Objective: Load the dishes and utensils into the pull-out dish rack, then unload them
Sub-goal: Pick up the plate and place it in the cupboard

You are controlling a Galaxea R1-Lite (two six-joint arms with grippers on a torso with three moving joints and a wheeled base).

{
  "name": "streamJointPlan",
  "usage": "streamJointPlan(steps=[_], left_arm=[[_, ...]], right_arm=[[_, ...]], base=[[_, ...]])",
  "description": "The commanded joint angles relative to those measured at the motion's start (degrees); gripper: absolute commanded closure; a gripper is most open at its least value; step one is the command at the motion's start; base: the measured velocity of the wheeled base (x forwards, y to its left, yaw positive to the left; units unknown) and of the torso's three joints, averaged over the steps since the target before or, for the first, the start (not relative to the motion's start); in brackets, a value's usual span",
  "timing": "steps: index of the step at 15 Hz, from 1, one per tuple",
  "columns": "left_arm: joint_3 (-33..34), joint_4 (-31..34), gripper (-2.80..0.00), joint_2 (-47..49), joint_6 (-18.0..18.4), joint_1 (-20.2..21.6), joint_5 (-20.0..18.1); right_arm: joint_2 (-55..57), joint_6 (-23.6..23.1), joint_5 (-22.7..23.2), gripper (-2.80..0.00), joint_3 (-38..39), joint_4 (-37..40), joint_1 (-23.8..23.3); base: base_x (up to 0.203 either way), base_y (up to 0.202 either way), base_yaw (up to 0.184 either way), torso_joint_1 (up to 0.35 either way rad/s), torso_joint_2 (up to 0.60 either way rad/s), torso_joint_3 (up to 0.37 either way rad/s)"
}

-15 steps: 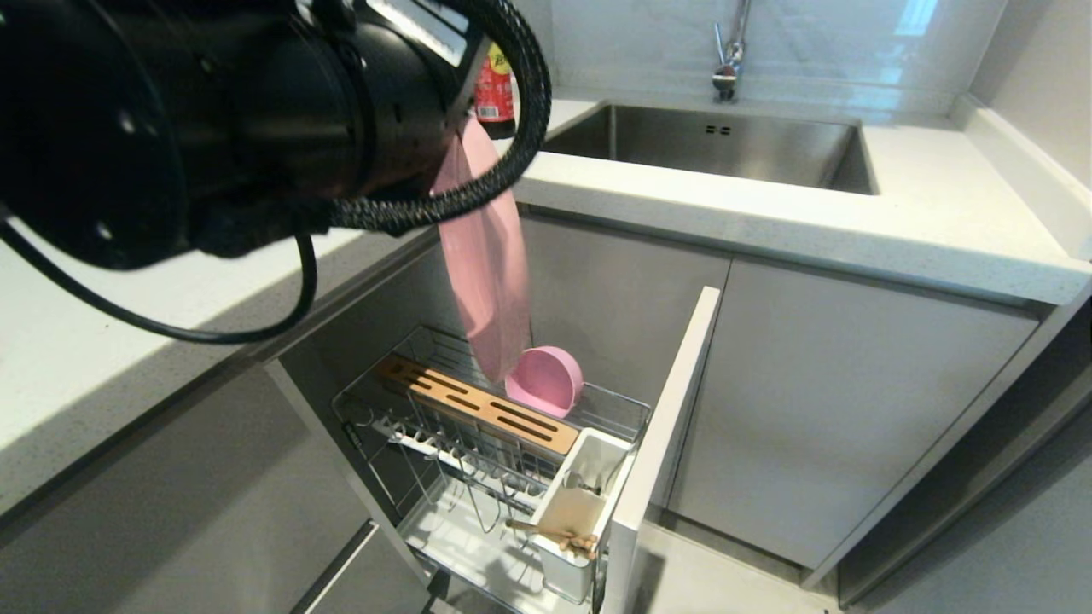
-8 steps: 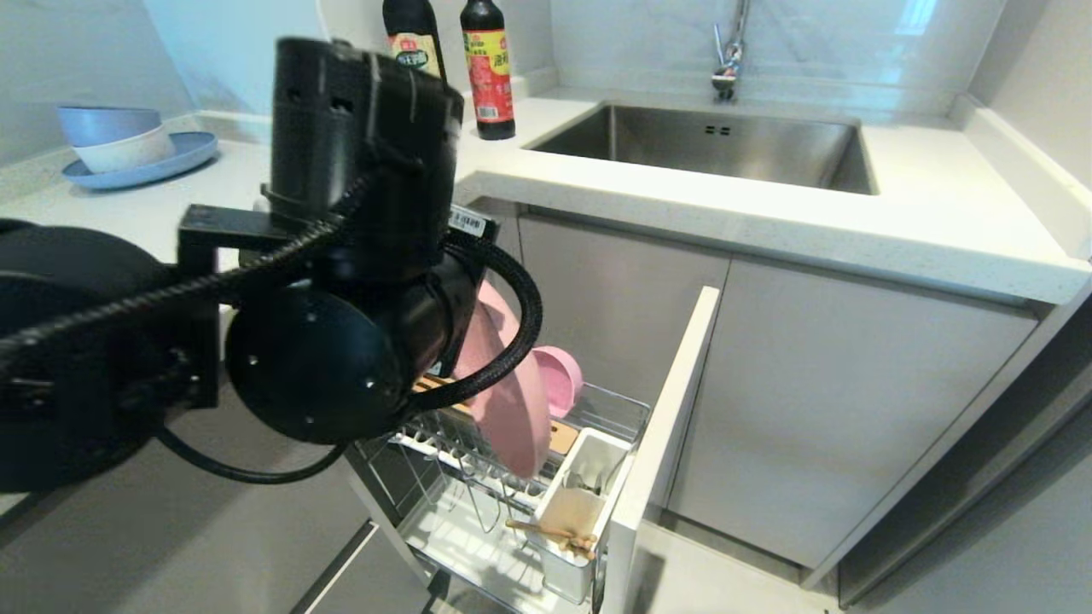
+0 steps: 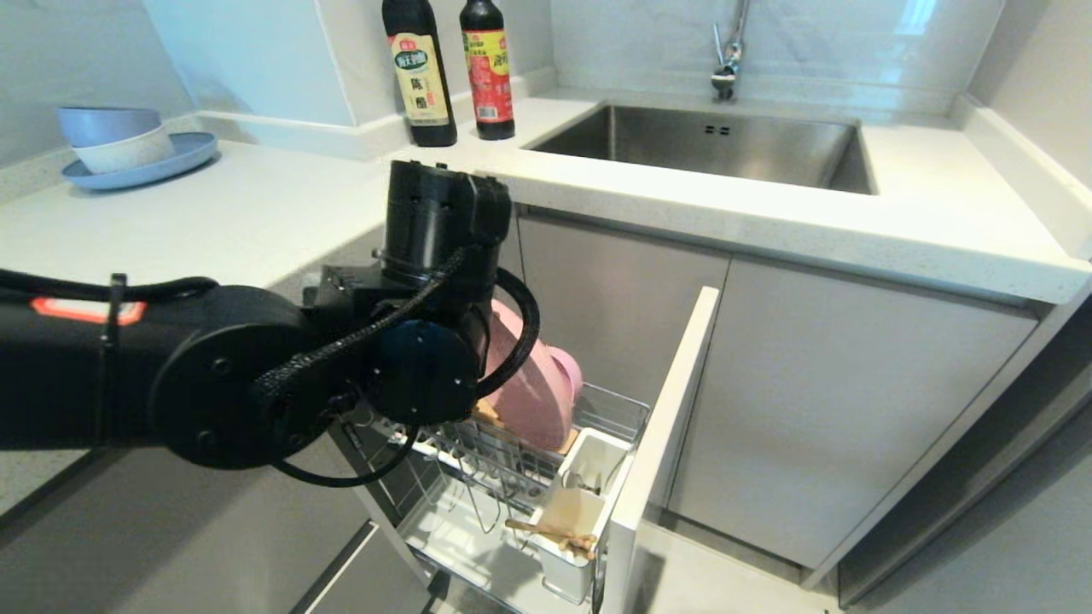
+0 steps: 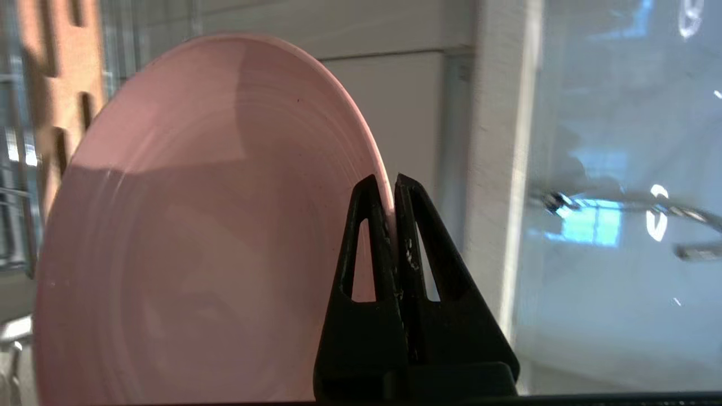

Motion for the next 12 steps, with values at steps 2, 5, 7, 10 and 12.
streamJointPlan(steps=[2,5,7,10,12], left_arm=[[0.82,-0.08,0.00,3.61,-0.90,1.65,0.93],[1.78,0.42,0.00,4.32,-4.04,2.97,2.04],[2.33,0.50,0.00,5.01,-5.42,3.79,2.49],[2.89,0.50,0.00,5.66,-7.04,4.94,2.51],[3.26,0.50,0.00,6.56,-7.75,5.35,2.51]], right_arm=[[0.00,0.02,0.01,0.00,0.09,-0.01,0.05],[0.00,0.02,0.01,0.00,0.09,-0.01,0.05],[0.00,0.02,0.01,0.00,0.09,-0.01,0.05],[0.00,0.02,0.01,0.00,0.09,-0.01,0.07],[0.00,0.02,0.01,0.00,0.09,-0.01,0.05]], base=[[0.000,0.000,0.000,0.000,0.00,0.000],[0.000,0.000,0.000,0.000,0.00,0.000],[0.000,0.000,0.000,0.000,0.00,0.000],[0.000,0.000,0.000,0.000,0.00,0.000],[0.000,0.000,0.000,0.000,0.00,0.000]])
